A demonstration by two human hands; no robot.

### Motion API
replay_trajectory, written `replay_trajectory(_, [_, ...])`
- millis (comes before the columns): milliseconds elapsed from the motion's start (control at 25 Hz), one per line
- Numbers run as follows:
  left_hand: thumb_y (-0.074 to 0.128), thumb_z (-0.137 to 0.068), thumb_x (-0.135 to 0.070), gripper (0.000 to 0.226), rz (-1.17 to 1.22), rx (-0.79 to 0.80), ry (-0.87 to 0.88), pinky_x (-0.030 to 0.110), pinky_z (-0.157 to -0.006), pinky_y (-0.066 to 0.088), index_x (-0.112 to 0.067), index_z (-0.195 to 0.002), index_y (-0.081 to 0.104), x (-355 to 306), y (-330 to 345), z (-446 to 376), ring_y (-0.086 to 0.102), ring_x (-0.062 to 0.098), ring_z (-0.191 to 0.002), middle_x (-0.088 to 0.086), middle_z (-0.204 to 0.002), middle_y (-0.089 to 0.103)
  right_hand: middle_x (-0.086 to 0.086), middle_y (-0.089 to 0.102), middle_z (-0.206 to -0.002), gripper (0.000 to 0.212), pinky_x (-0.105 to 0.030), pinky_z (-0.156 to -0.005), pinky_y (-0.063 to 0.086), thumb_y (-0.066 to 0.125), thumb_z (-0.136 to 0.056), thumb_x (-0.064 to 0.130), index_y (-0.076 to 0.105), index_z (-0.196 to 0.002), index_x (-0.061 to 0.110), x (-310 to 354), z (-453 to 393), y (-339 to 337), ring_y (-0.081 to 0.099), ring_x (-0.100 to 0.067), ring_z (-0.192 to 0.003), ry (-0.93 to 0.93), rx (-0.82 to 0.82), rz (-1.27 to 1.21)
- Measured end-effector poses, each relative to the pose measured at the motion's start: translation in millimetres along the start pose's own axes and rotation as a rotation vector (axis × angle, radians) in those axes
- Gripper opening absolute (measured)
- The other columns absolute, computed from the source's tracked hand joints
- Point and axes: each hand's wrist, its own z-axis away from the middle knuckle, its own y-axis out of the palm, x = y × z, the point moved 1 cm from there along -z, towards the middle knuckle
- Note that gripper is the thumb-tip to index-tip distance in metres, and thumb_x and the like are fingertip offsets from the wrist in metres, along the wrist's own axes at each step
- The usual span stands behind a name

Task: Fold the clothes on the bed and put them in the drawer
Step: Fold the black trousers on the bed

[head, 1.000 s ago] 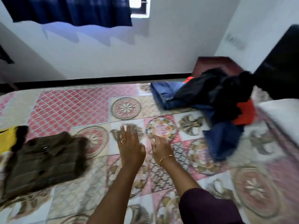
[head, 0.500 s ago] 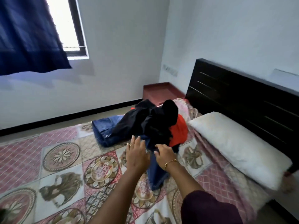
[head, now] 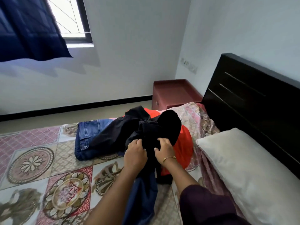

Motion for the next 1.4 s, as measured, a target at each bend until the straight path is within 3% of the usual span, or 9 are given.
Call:
replay_trajectory(160, [0.054,-0.092,-0.027,0.057,0.133,-0.027,-0.154,0.036,-0.099,0.038,-0.006,-0.141,0.032,-20,31,-52,0.043,0.028,-0.126,0.011,-0.137,0.045,-0.008,0.013,-0.156,0.073,-0.035,-0.109,0.029,0.060,-0.088,0.018,0.019,-0.149,0.016,-38,-70,-7,0.029,-0.031,-0.137,0.016,0.000,0.066])
replay_trajectory(240, [0.061,-0.089,-0.028,0.058,0.270,-0.057,-0.279,0.036,-0.094,0.041,-0.007,-0.136,0.036,-23,43,-67,0.049,0.029,-0.121,0.011,-0.131,0.052,-0.006,0.020,-0.155,0.077,-0.037,-0.109,0.032,0.062,-0.087,0.023,0.017,-0.149,0.019,-48,-91,-4,0.032,-0.031,-0.136,0.034,0.069,0.010])
replay_trajectory(400, [0.059,-0.090,-0.022,0.020,0.496,-0.141,-0.443,0.036,-0.084,0.045,-0.005,-0.101,0.053,-33,54,-79,0.058,0.030,-0.101,0.012,-0.104,0.062,-0.012,0.059,-0.125,0.047,-0.026,-0.093,0.039,0.066,-0.086,0.022,0.053,-0.129,0.009,-55,-110,-2,0.054,-0.025,-0.115,0.095,0.136,-0.285])
replay_trajectory(640, [0.052,-0.093,-0.012,0.006,0.711,-0.354,-0.309,0.034,-0.073,0.045,-0.013,-0.087,0.049,-66,7,-78,0.058,0.024,-0.084,0.006,-0.087,0.059,-0.012,0.058,-0.095,0.015,-0.028,-0.067,0.040,0.055,-0.092,0.014,0.054,-0.105,0.009,-22,-96,-24,0.054,-0.021,-0.085,0.115,0.055,-0.674])
replay_trajectory(800, [0.048,-0.096,-0.015,0.005,0.592,-0.477,-0.146,0.031,-0.074,0.040,-0.012,-0.097,0.051,-108,-74,-75,0.054,0.020,-0.085,-0.001,-0.087,0.057,-0.022,0.063,-0.109,0.026,-0.034,-0.082,0.044,0.054,-0.086,0.001,0.056,-0.113,-0.003,23,-82,-59,0.059,-0.033,-0.101,-0.006,-0.077,-0.537])
replay_trajectory(920, [0.045,-0.096,-0.012,0.016,0.397,-0.633,0.008,0.034,-0.085,0.034,-0.007,-0.108,0.054,-142,-141,-54,0.043,0.022,-0.098,0.005,-0.097,0.060,-0.028,0.047,-0.129,0.052,-0.042,-0.098,0.039,0.055,-0.080,0.000,0.040,-0.129,-0.007,66,-57,-109,0.046,-0.041,-0.119,-0.019,-0.198,-0.375])
replay_trajectory(1080, [0.042,-0.097,-0.009,0.022,0.530,-0.835,0.127,0.025,-0.083,0.037,-0.002,-0.115,0.053,-165,-241,-8,0.051,0.024,-0.100,0.012,-0.107,0.057,-0.018,0.041,-0.131,0.063,-0.043,-0.090,0.040,0.069,-0.080,0.023,0.036,-0.129,0.002,130,4,-195,0.042,-0.035,-0.119,-0.129,-0.459,-0.022])
replay_trajectory(1240, [0.038,-0.100,-0.013,0.022,0.521,-1.004,0.180,0.015,-0.072,0.030,-0.003,-0.116,0.049,-180,-343,68,0.045,0.012,-0.084,0.001,-0.103,0.045,-0.017,0.032,-0.134,0.090,-0.045,-0.094,0.040,0.078,-0.070,0.039,0.029,-0.138,0.008,179,77,-249,0.038,-0.034,-0.120,-0.263,-0.583,-0.154])
replay_trajectory(1400, [0.035,-0.101,-0.016,0.020,0.579,-1.135,0.104,0.029,-0.071,0.037,-0.008,-0.115,0.046,-173,-413,141,0.053,0.019,-0.083,0.001,-0.090,0.054,-0.015,-0.003,-0.152,0.117,-0.045,-0.109,0.034,0.085,-0.063,0.033,0.006,-0.150,0.024,226,143,-273,0.019,-0.035,-0.139,-0.498,-0.526,-0.336])
